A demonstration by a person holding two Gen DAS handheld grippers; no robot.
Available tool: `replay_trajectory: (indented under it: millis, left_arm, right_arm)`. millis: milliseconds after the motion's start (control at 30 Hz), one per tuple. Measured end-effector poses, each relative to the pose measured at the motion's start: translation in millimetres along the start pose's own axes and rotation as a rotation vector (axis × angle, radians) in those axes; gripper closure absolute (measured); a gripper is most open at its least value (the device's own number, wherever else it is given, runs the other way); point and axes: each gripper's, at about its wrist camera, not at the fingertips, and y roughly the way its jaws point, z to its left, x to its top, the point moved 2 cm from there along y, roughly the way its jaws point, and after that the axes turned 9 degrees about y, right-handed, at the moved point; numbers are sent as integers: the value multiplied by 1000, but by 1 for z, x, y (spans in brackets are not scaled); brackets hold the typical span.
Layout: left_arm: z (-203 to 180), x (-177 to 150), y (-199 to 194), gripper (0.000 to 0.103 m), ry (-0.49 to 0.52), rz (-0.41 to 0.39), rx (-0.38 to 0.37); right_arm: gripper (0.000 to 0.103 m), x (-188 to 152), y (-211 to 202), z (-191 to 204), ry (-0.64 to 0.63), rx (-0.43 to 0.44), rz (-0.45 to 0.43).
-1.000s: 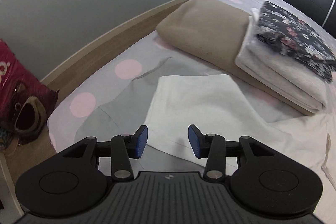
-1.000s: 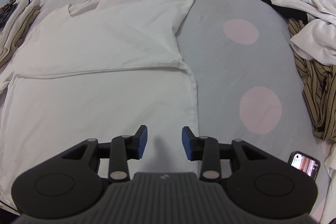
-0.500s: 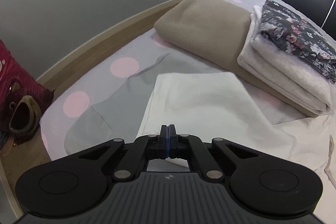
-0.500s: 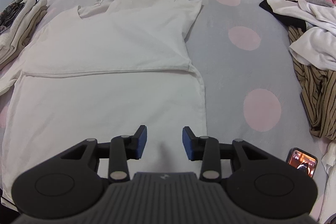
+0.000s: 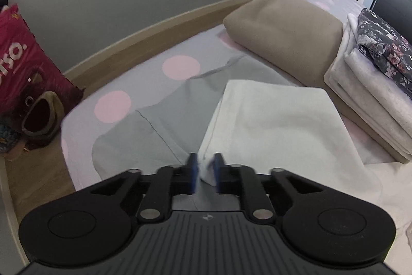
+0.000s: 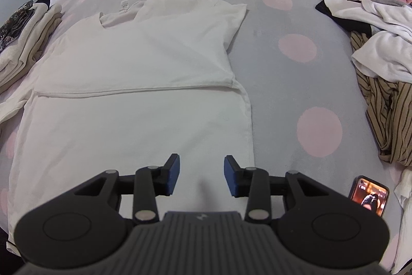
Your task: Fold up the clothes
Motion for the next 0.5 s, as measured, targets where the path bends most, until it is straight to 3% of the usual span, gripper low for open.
replay_trajectory:
  millis: [167,333,500]
  left_arm:
    - [-5,14,-34,102,9,-95,-39]
    - [-13,26,-44,102,76,-74,9]
    - [-9,23,-28,96,33,-3,-15]
  right_arm:
    - [62,1,-1,0,0,0,-3]
    - [62,0,2,6,-9,23,4]
    - [61,-4,0,7,-13,35,2]
